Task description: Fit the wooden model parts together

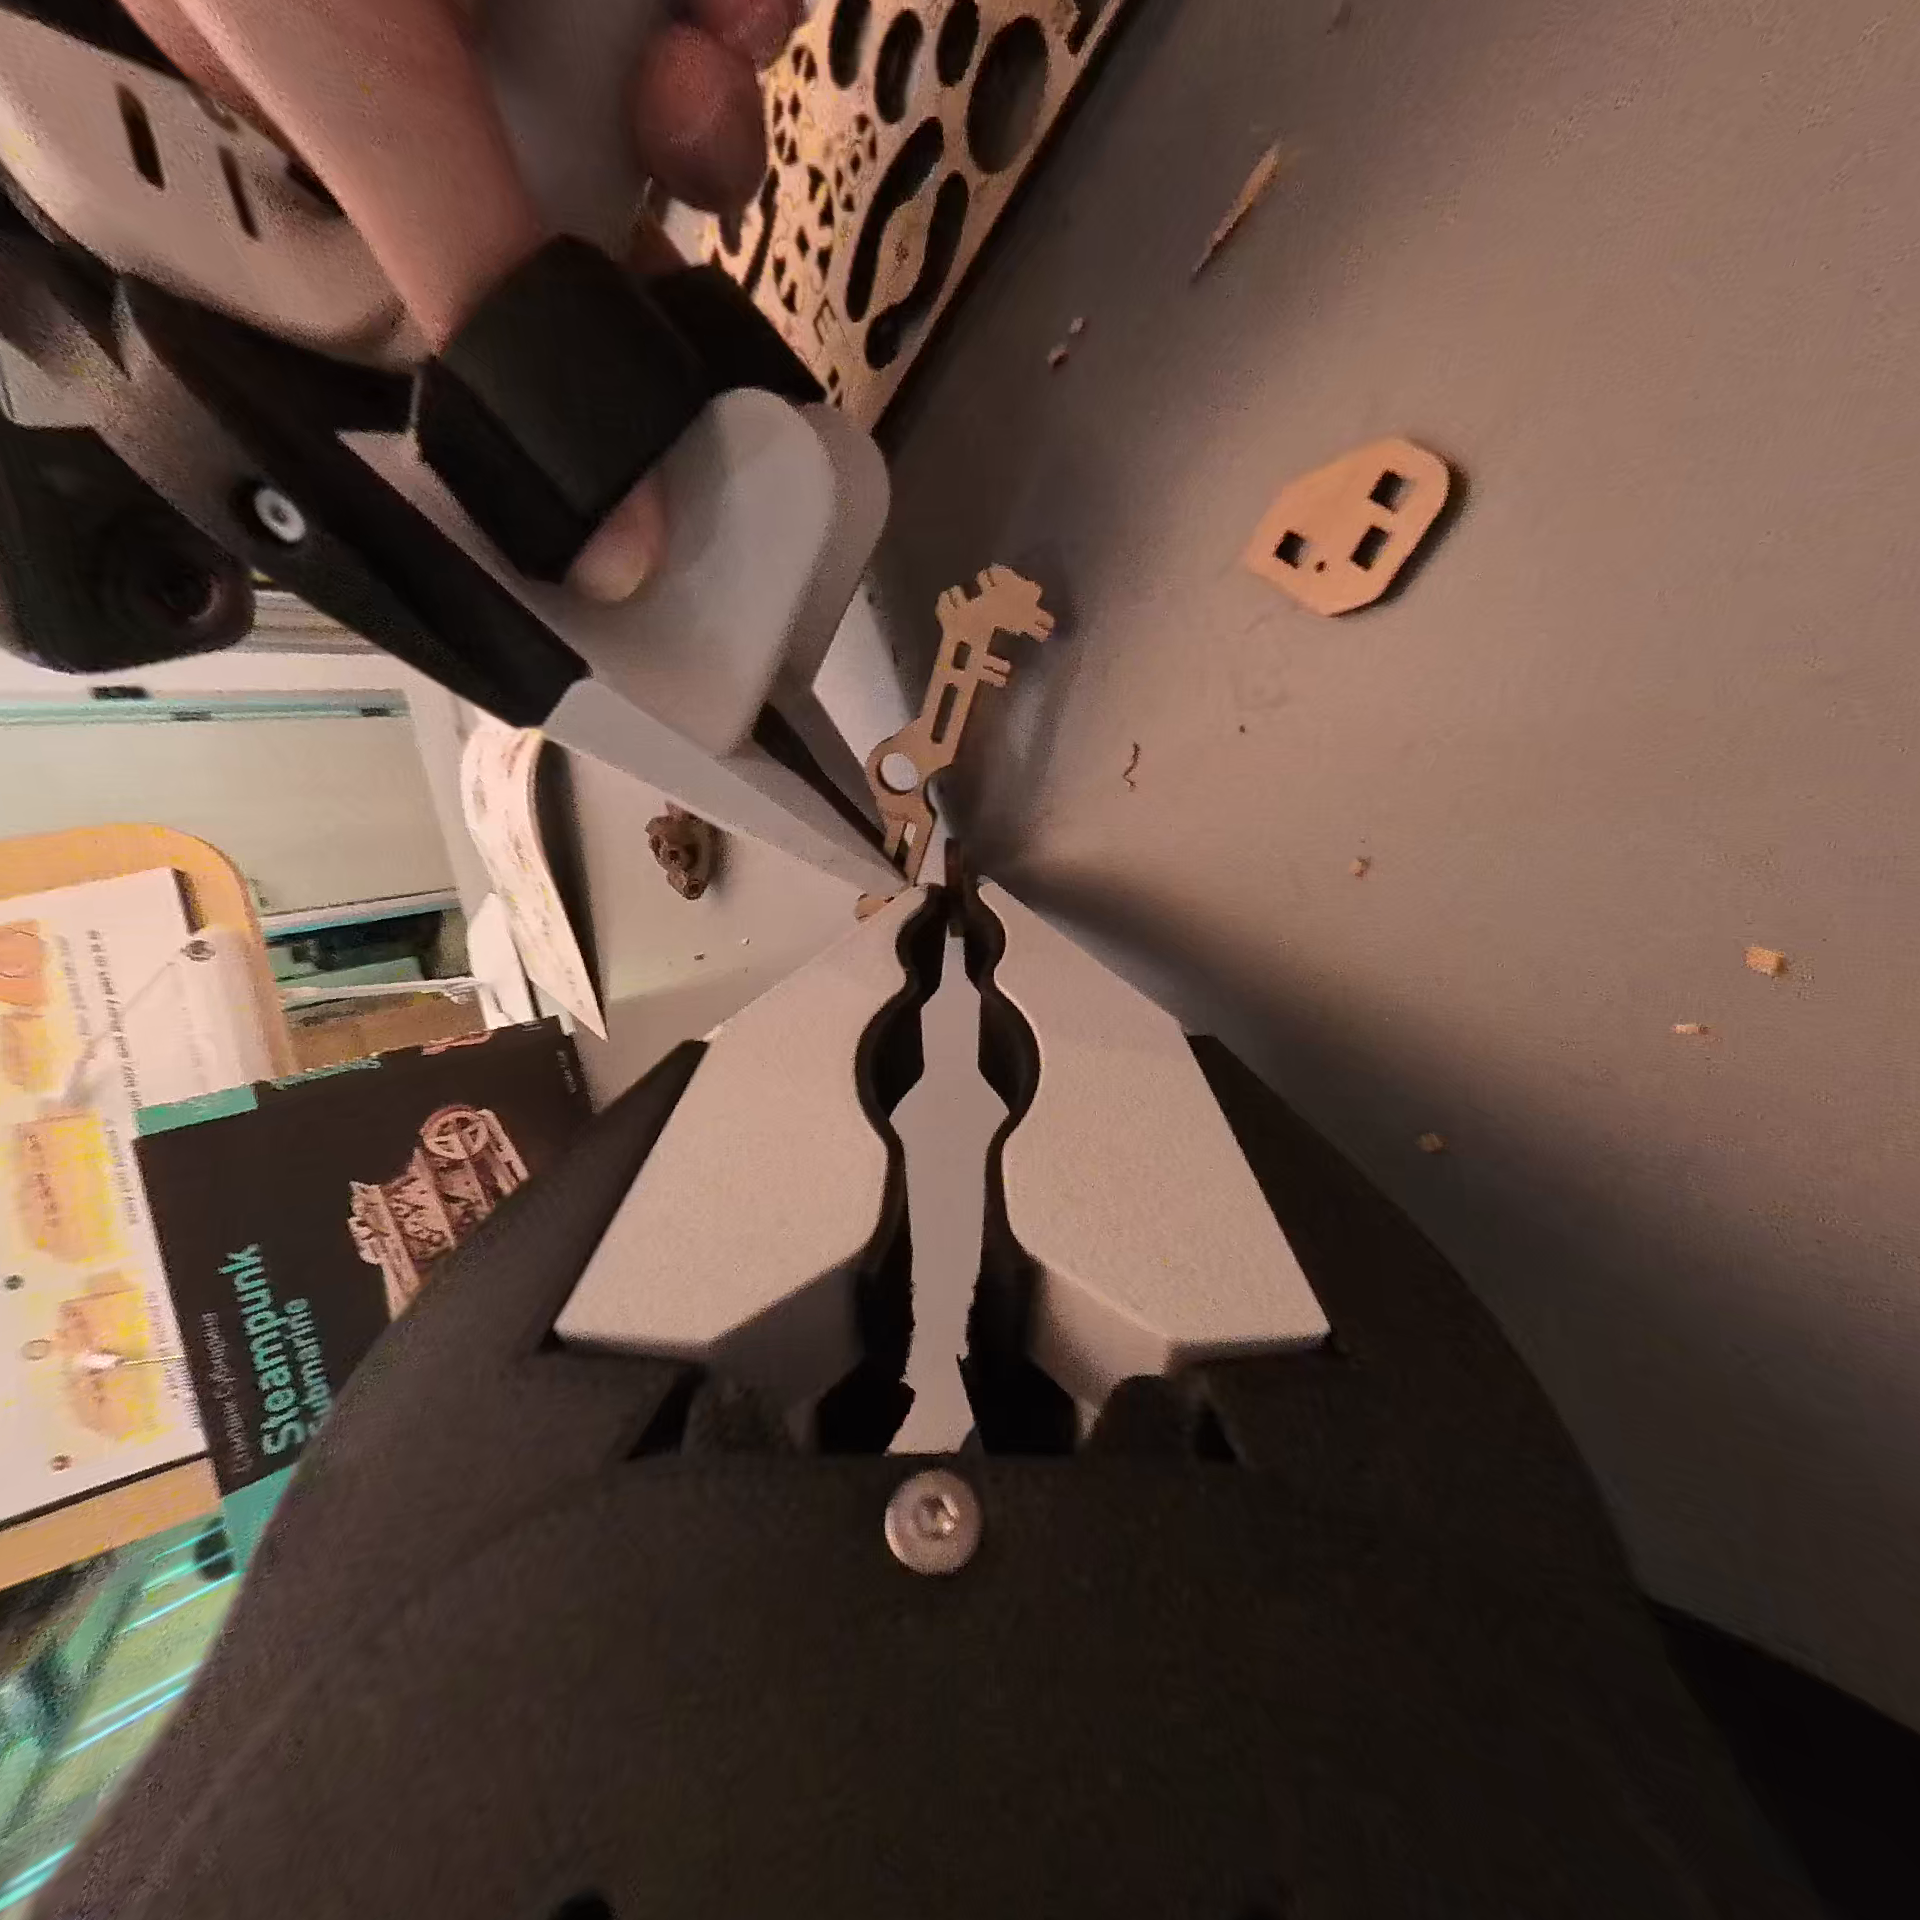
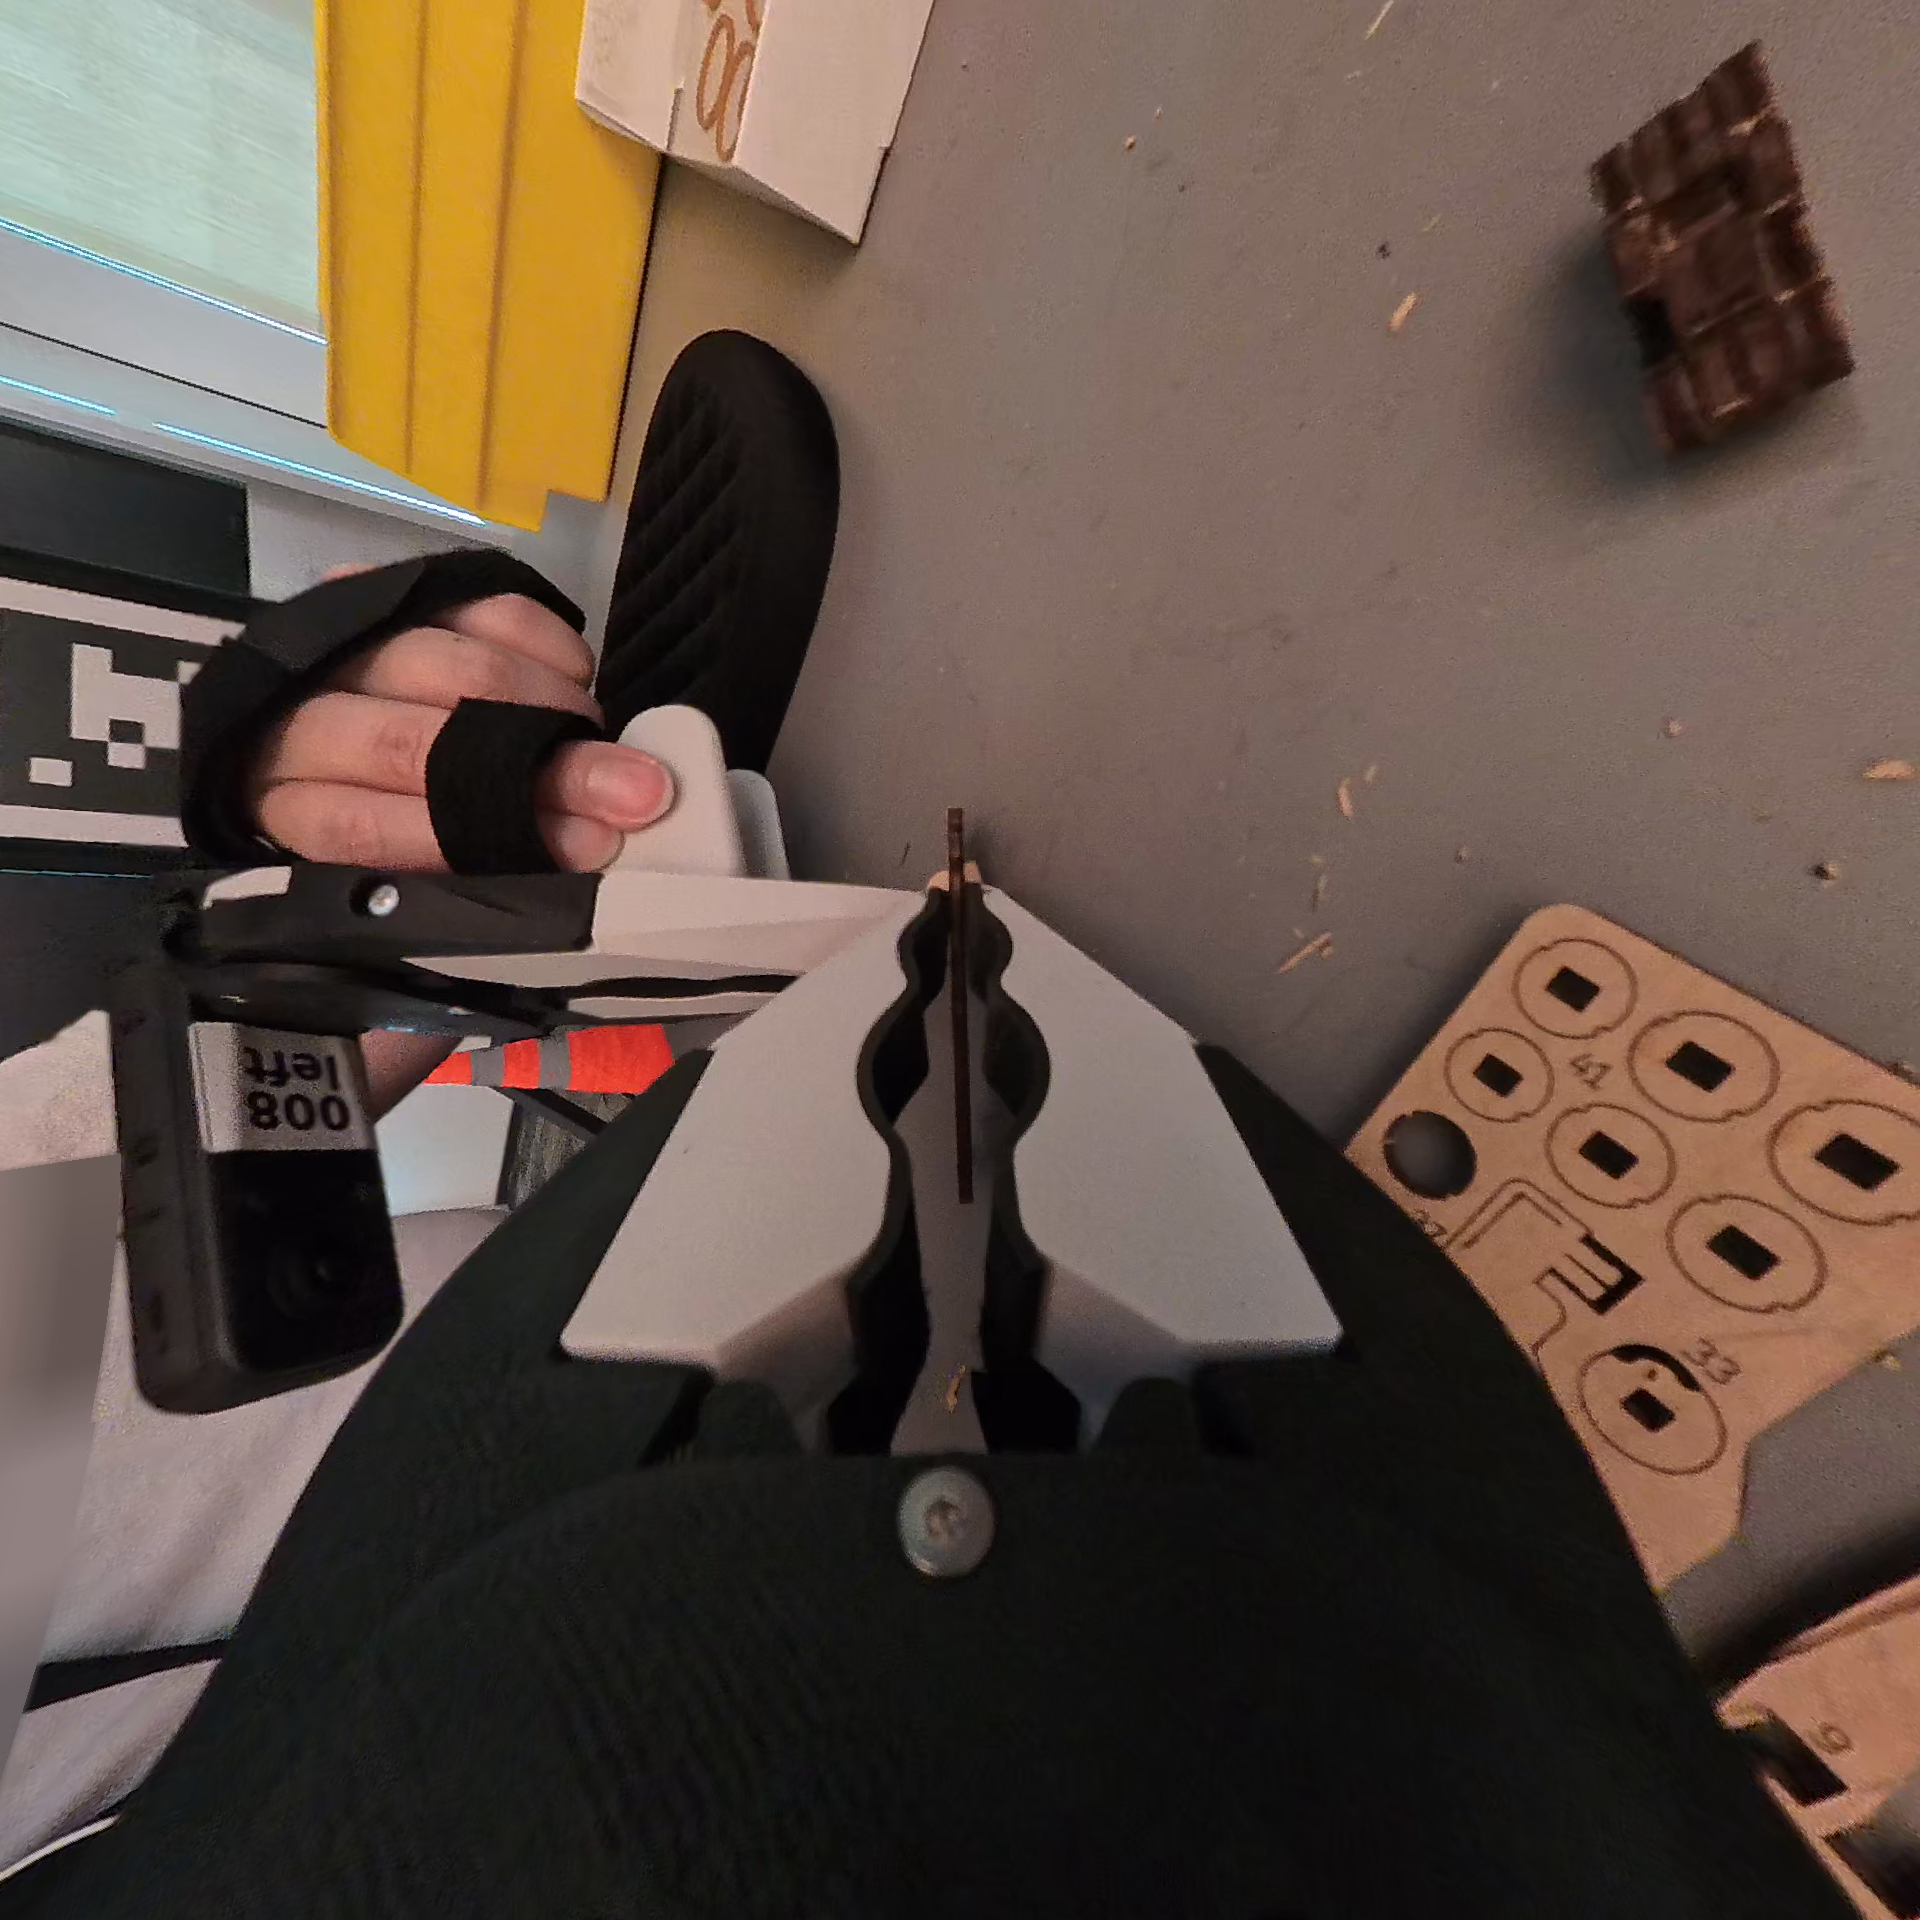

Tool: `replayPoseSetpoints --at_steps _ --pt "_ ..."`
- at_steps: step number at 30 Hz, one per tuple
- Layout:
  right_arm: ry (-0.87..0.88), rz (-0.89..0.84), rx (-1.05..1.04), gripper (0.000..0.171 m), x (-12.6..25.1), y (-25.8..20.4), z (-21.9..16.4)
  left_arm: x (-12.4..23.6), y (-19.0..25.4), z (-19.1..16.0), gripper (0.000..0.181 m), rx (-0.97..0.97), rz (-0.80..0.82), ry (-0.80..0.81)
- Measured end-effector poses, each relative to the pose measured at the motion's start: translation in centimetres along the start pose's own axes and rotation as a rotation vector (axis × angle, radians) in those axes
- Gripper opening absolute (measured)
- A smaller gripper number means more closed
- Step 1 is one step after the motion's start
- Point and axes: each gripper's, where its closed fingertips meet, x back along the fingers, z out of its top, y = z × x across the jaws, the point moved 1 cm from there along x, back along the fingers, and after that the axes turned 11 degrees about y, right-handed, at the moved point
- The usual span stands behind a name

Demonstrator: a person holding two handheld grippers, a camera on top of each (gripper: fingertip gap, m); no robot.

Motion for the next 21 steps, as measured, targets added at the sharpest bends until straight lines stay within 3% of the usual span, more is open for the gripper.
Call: replayPoseSetpoints --at_steps 21 --pt "-0.138 0.058 0.057 0.001 -0.5 -0.6 -1.2 0.8 1.0 0.5 0.001 -0.096 0.046 0.056"
